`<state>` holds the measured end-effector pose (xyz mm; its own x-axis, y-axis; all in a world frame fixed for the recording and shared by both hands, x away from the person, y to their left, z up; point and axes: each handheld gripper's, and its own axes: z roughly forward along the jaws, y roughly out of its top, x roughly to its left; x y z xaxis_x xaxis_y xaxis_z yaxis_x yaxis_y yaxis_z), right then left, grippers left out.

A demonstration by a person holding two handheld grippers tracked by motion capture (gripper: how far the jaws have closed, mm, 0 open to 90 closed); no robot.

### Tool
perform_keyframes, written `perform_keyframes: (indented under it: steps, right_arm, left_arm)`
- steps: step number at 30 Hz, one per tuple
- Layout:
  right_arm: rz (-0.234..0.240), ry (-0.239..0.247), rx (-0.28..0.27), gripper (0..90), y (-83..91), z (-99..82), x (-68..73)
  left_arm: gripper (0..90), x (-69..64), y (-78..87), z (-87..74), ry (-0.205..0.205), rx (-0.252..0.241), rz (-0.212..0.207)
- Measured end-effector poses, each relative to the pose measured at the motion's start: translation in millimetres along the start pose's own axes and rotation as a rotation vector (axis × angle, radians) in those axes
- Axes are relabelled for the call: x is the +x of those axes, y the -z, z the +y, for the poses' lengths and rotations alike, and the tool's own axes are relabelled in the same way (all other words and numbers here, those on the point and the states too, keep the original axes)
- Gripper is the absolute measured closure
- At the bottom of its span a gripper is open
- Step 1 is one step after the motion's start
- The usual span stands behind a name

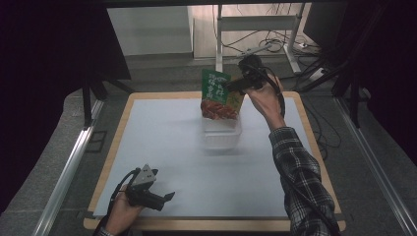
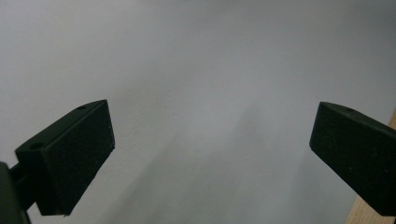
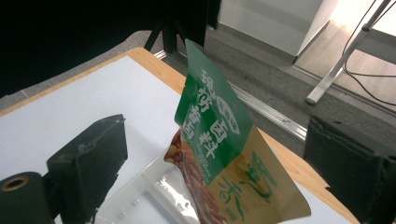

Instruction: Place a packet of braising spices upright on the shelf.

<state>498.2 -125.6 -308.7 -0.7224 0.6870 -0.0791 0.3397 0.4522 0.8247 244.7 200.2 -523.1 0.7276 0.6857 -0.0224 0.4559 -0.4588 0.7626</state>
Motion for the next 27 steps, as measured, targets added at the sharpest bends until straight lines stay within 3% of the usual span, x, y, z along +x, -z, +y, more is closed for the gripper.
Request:
perform_keyframes:
  steps: [6,14,20,27]
  right_arm:
    - [0.027,-0.018,-0.014,1.7,8.5,-3.6,0.3]
    - [0.03,-0.004,-0.031,0.0,15.5,-11.0,4.4]
    - [0.036,-0.009,-0.036,0.0,20.4,-20.4,6.4]
    - [0.049,-0.025,-0.029,0.0,23.2,-36.3,6.3]
  left_arm:
    - [0.0,0.1,0.3,0.0,0.0,0.0,0.0]
    - [0.0,0.5,0.6,0.1,0.004,-0.005,0.001]
    - [0.0,2.7,3.1,-0.3,0.031,-0.031,0.0]
    - [0.0,1.6,2.4,-1.3,0.002,-0.021,0.021]
